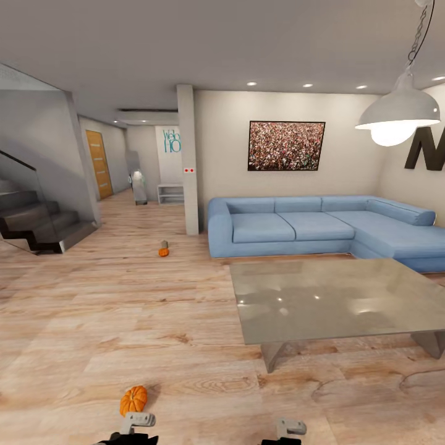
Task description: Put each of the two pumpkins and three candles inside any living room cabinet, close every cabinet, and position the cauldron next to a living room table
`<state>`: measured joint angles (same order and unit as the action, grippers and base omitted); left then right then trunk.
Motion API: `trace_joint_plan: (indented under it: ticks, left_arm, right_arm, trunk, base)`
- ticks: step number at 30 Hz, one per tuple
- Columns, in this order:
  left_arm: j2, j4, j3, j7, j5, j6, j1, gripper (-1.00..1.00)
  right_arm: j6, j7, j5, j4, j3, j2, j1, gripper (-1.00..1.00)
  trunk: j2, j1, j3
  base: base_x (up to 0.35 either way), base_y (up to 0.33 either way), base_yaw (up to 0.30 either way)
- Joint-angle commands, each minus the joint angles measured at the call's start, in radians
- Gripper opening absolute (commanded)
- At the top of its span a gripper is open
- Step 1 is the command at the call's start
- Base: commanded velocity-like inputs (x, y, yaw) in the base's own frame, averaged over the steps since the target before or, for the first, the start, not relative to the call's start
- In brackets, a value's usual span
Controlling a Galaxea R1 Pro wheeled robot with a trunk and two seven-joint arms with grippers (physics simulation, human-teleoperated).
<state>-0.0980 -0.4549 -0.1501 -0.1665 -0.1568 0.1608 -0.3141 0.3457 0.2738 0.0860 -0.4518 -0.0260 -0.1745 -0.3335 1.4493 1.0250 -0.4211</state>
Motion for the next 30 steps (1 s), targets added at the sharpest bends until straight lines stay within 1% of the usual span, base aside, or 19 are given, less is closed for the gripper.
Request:
trace_joint_plan:
  ticks: [1,8,14,15,17,21,22,23,26,29,30]
  left_arm:
    - [-0.002,-0.002,-0.003,-0.014,-0.012,0.006,0.0,1.0]
    - [-0.004,-0.003,-0.001,-0.036,-0.013,0.01,0.0,1.0]
    - [0.002,-0.017,0.0,-0.037,-0.008,0.02,-0.002,1.0]
    - [0.003,-0.025,-0.001,-0.034,-0.007,0.032,-0.007,1.0]
    - [0.006,-0.034,-0.003,-0.027,-0.004,0.078,-0.025,1.0]
    - [0.02,-0.037,-0.005,-0.014,-0.002,0.097,-0.035,1.0]
    - [0.025,-0.036,-0.005,-0.005,-0.002,0.099,-0.036,1.0]
    - [0.034,-0.035,-0.006,0.017,-0.002,0.101,-0.038,1.0]
    - [0.042,-0.03,-0.006,0.047,-0.001,0.104,-0.039,1.0]
    - [0.045,-0.035,-0.006,0.06,-0.003,0.11,-0.039,1.0]
    - [0.046,-0.037,-0.006,0.064,-0.003,0.128,-0.04,1.0]
  right_arm:
    - [0.004,0.007,0.009,-0.001,-0.003,0.0,-0.001,1.0]
    - [0.003,0.007,0.009,-0.001,-0.004,0.0,-0.001,1.0]
    - [0.003,0.007,0.009,-0.008,-0.006,0.0,-0.002,1.0]
    - [0.004,0.007,0.009,-0.01,-0.008,0.0,-0.007,1.0]
    - [0.021,0.01,0.009,-0.011,-0.015,0.0,-0.034,1.0]
    - [0.079,0.021,0.009,-0.01,-0.018,0.0,-0.081,1.0]
    - [0.09,0.022,0.009,-0.01,-0.019,0.0,-0.088,1.0]
    - [0.105,0.023,0.01,-0.008,-0.019,0.0,-0.097,1.0]
    - [0.12,0.024,0.01,-0.003,-0.02,0.0,-0.107,1.0]
    - [0.125,0.025,0.01,0.0,-0.02,0.0,-0.112,1.0]
    - [0.124,0.025,0.009,0.0,-0.02,0.0,-0.113,1.0]
  trunk:
    - [0.001,0.0,-0.001]
    - [0.05,0.027,-0.023]
    - [0.092,0.05,-0.042]
    - [0.099,0.054,-0.045]
    - [0.113,0.061,-0.051]
    - [0.141,0.077,-0.064]
    - [0.148,0.08,-0.067]
    - [0.155,0.084,-0.07]
    - [0.176,0.096,-0.08]
    - [0.197,0.107,-0.089]
    - [0.204,0.111,-0.092]
  base:
    - [0.0,0.0,0.0]
    - [0.0,0.0,0.0]
    - [0.0,0.0,0.0]
    - [0.0,0.0,0.0]
    - [0.0,0.0,0.0]
    - [0.0,0.0,0.0]
    - [0.0,0.0,0.0]
    - [0.0,0.0,0.0]
    - [0.0,0.0,0.0]
    - [0.0,0.0,0.0]
    - [0.0,0.0,0.0]
